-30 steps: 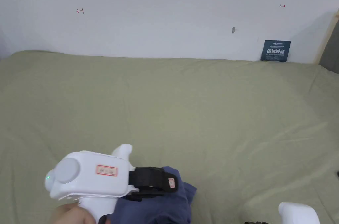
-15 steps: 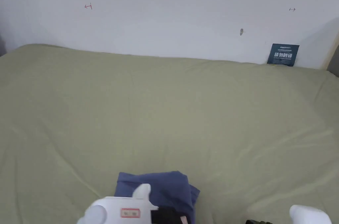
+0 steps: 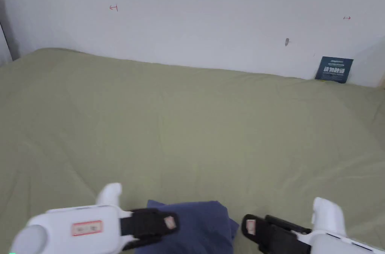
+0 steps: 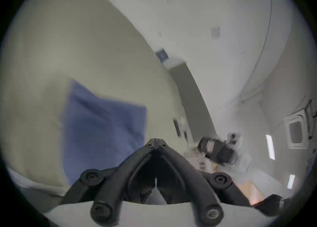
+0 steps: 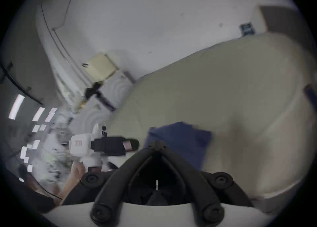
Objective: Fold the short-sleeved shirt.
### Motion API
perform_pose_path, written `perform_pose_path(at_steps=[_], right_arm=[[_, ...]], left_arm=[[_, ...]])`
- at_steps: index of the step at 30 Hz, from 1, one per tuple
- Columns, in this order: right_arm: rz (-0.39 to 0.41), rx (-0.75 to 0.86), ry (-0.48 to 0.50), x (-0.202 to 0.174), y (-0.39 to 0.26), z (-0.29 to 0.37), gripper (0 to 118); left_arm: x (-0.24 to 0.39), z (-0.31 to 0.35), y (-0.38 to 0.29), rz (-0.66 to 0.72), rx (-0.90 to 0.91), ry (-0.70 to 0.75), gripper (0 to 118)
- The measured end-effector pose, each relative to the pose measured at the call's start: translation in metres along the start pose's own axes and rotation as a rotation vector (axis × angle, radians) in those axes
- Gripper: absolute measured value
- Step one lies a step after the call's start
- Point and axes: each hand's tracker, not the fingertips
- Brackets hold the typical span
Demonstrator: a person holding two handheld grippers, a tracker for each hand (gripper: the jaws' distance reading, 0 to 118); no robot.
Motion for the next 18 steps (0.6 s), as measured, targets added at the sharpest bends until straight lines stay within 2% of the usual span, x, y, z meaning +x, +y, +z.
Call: perform_pose_path(at_steps=[2, 3, 4, 6, 7, 8, 11, 12, 14, 16, 17, 18], right_arm=[[-0.008, -0.077, 0.117, 0.008, -0.001, -0.035, 1], [-0.021, -0.11, 0.204, 0.014, -0.002, -0.055, 1], [-0.055, -0.148, 0.288, 0.022, -0.004, -0.074, 1], [-0.197, -0.193, 0.385, 0.041, -0.011, -0.111, 1], [-0.288, -0.207, 0.374, 0.051, -0.015, -0.128, 1], [-0.334, -0.233, 0.379, 0.062, -0.018, -0.142, 1], [-0.428, -0.261, 0.295, 0.098, -0.034, -0.171, 1], [-0.482, -0.289, 0.236, 0.113, -0.04, -0.175, 1], [-0.541, -0.28, 0.186, 0.137, -0.053, -0.172, 1], [-0.664, -0.171, 0.309, 0.157, -0.061, -0.157, 1], [-0.637, -0.164, 0.276, 0.156, -0.059, -0.151, 1], [-0.524, -0.192, 0.221, 0.153, -0.058, -0.146, 1]], left_arm=[[-0.015, 0.035, 0.019, -0.031, 0.085, 0.077, 0], [-0.026, 0.05, 0.026, 0.0, 0.096, 0.11, 0], [-0.032, 0.057, 0.028, 0.034, 0.09, 0.121, 0], [-0.044, 0.07, 0.029, 0.063, 0.104, 0.151, 0], [-0.051, 0.069, 0.027, 0.086, 0.107, 0.147, 0], [-0.057, 0.067, 0.024, 0.124, 0.093, 0.132, 0], [-0.068, 0.049, 0.012, 0.166, 0.021, 0.122, 0], [-0.072, 0.041, 0.007, 0.178, -0.009, 0.119, 0], [-0.079, 0.028, 0.004, 0.225, -0.049, 0.098, 0], [-0.083, 0.014, 0.003, 0.244, -0.093, 0.084, 0], [-0.09, 0.011, 0.008, 0.232, -0.11, 0.083, 0], [-0.091, 0.005, 0.01, 0.221, -0.127, 0.086, 0]])
